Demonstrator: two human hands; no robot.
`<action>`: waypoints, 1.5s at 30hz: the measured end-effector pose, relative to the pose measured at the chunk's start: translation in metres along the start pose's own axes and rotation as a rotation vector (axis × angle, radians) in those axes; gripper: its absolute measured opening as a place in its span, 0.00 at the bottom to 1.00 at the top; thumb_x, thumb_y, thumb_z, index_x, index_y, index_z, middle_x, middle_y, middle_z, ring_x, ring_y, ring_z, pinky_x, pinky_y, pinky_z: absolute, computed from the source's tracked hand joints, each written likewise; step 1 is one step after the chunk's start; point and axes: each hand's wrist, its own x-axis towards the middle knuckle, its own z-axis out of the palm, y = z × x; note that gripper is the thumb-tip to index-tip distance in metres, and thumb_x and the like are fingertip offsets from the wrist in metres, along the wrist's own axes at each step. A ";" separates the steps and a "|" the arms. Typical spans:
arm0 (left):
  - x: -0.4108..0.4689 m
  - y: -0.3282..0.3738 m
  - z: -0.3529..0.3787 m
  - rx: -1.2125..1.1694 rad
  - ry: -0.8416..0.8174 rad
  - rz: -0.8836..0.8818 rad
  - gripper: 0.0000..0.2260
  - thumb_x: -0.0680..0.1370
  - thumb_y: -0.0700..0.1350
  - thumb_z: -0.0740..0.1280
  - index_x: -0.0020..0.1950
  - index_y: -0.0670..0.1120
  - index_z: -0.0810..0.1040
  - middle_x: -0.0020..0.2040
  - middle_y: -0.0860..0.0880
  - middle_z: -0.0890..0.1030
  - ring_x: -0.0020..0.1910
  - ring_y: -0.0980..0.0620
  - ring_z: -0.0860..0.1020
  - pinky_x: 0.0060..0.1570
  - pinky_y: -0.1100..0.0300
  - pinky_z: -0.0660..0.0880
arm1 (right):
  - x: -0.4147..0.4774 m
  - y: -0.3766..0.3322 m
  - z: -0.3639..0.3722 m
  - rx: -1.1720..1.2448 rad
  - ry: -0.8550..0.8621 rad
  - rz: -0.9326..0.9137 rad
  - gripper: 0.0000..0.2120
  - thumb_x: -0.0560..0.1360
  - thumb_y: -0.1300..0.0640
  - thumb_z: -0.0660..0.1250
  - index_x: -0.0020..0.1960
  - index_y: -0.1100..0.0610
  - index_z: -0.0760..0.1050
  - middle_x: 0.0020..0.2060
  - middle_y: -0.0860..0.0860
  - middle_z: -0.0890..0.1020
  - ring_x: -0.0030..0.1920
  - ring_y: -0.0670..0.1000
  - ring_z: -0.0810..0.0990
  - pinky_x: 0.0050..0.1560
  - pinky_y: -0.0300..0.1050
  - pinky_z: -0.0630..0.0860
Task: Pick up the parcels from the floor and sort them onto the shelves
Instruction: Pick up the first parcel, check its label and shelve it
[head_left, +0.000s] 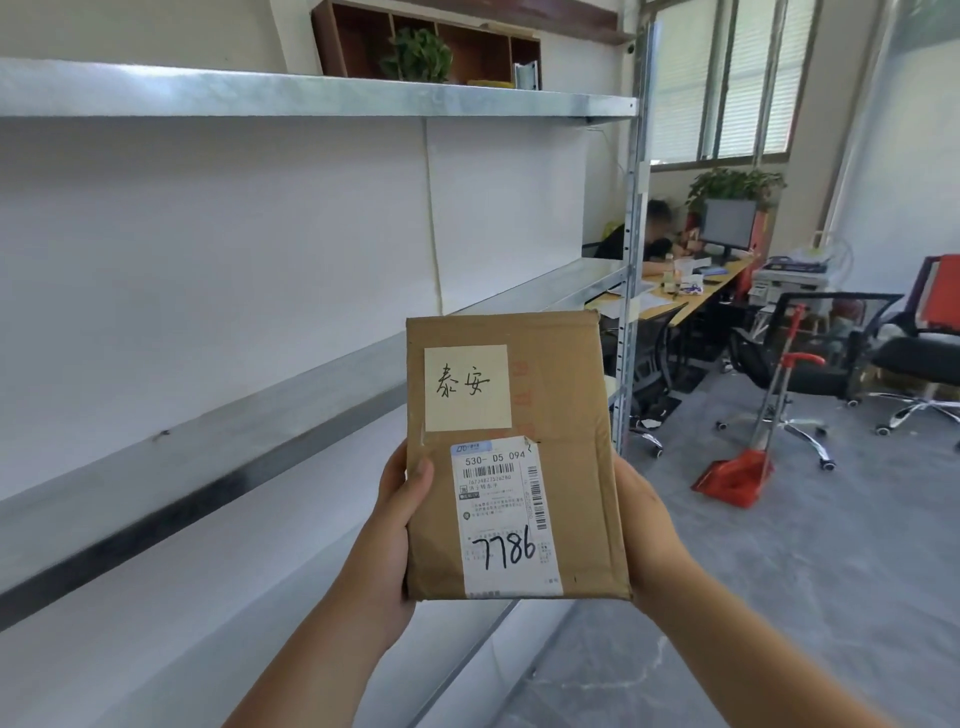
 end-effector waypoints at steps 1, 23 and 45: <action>0.007 -0.002 0.007 -0.003 -0.013 -0.008 0.25 0.74 0.61 0.68 0.72 0.65 0.76 0.64 0.51 0.88 0.64 0.42 0.85 0.66 0.31 0.78 | 0.005 -0.001 -0.007 0.007 0.008 -0.001 0.23 0.70 0.32 0.66 0.50 0.48 0.88 0.52 0.54 0.90 0.60 0.63 0.87 0.69 0.70 0.78; 0.140 -0.083 0.190 0.324 -0.070 -0.096 0.12 0.85 0.58 0.64 0.66 0.60 0.81 0.57 0.52 0.90 0.55 0.47 0.89 0.53 0.44 0.86 | 0.121 0.023 -0.208 0.111 0.202 0.137 0.23 0.74 0.36 0.66 0.50 0.52 0.89 0.52 0.58 0.91 0.62 0.67 0.86 0.68 0.73 0.78; 0.331 -0.116 0.218 0.676 -0.181 -0.137 0.12 0.86 0.58 0.64 0.55 0.56 0.86 0.51 0.53 0.90 0.52 0.50 0.87 0.49 0.55 0.80 | 0.240 0.047 -0.231 0.039 0.392 0.303 0.18 0.85 0.39 0.59 0.73 0.34 0.75 0.57 0.48 0.87 0.52 0.52 0.86 0.46 0.51 0.83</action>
